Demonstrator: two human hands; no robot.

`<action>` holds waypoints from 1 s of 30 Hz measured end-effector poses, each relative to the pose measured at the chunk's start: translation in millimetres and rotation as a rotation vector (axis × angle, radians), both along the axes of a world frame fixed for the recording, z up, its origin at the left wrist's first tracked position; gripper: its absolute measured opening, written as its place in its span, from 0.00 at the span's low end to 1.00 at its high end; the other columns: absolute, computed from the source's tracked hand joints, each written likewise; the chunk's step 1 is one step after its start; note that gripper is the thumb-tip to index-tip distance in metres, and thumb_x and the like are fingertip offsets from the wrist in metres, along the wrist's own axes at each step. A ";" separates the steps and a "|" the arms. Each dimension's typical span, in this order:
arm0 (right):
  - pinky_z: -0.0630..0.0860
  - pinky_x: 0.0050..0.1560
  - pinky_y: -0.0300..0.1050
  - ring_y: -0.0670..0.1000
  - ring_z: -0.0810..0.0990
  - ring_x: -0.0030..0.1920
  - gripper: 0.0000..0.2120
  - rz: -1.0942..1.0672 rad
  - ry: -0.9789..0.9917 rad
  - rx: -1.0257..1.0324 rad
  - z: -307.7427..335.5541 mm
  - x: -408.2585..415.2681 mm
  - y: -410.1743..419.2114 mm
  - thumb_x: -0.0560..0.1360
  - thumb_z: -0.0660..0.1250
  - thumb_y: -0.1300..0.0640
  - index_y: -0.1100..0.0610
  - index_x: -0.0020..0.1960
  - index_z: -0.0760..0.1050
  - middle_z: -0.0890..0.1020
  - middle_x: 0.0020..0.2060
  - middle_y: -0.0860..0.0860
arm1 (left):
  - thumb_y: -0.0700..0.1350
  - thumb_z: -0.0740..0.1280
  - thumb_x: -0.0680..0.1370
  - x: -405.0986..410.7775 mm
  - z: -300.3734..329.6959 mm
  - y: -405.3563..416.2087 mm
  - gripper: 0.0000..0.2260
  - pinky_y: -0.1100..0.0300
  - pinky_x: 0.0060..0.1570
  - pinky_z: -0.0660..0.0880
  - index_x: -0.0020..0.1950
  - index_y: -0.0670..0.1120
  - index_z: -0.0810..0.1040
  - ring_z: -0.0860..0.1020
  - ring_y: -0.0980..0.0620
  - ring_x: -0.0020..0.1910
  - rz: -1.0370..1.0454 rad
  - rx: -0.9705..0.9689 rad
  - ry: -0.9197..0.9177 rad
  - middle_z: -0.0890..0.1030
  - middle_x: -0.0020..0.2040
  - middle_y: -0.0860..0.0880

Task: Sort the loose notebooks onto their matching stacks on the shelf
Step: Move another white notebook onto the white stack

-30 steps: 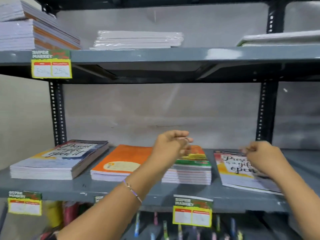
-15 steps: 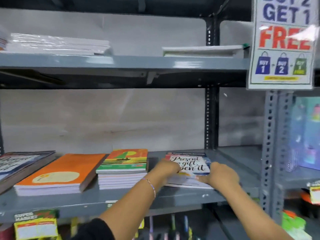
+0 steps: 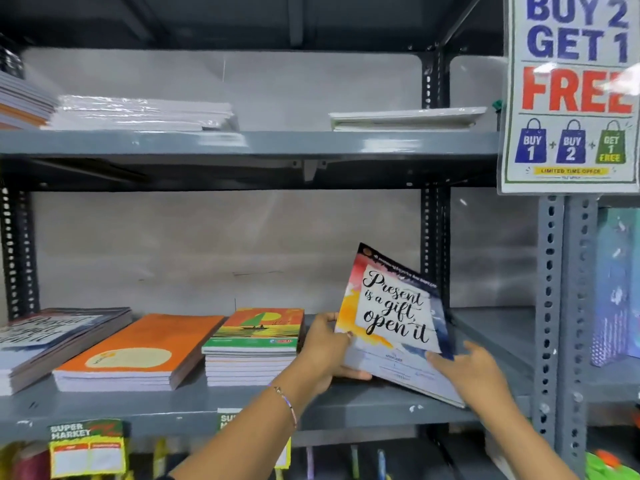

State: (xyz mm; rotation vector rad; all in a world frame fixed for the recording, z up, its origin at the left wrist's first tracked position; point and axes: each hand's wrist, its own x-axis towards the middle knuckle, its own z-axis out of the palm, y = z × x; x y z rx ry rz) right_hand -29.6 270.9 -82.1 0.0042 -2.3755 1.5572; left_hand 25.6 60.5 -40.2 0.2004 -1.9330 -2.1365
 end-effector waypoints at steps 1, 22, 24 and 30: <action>0.73 0.46 0.51 0.54 0.79 0.46 0.23 0.061 0.002 -0.157 2.4 -2.1 4.9 0.71 0.75 0.53 0.68 0.59 0.77 0.84 0.48 0.64 | 0.38 0.63 0.80 3.4 1.0 -1.3 0.10 0.39 0.34 0.82 0.60 0.46 0.70 0.80 0.43 0.46 -0.008 0.031 0.033 0.75 0.55 0.51; 0.77 0.36 0.48 0.54 0.86 0.40 0.09 0.882 0.081 -0.473 87.2 91.1 -243.7 0.75 0.70 0.54 0.50 0.55 0.80 0.88 0.45 0.53 | 0.39 0.68 0.77 189.9 52.2 -267.1 0.11 0.51 0.35 0.82 0.59 0.45 0.77 0.86 0.43 0.46 0.155 0.060 0.161 0.86 0.50 0.43; 0.77 0.28 0.43 0.53 0.84 0.36 0.10 0.994 -0.010 -0.497 88.5 100.3 -289.6 0.76 0.68 0.57 0.54 0.57 0.79 0.88 0.46 0.57 | 0.39 0.68 0.77 212.7 55.9 -306.6 0.10 0.55 0.31 0.82 0.57 0.43 0.79 0.86 0.46 0.42 0.218 0.063 0.129 0.87 0.47 0.43; 0.81 0.28 0.42 0.51 0.83 0.28 0.10 1.096 -0.239 -0.636 84.8 131.2 -430.9 0.78 0.62 0.70 0.69 0.58 0.75 0.86 0.38 0.57 | 0.35 0.65 0.77 260.5 59.1 -414.0 0.05 0.57 0.30 0.82 0.51 0.36 0.77 0.82 0.45 0.40 0.443 0.214 0.078 0.81 0.45 0.38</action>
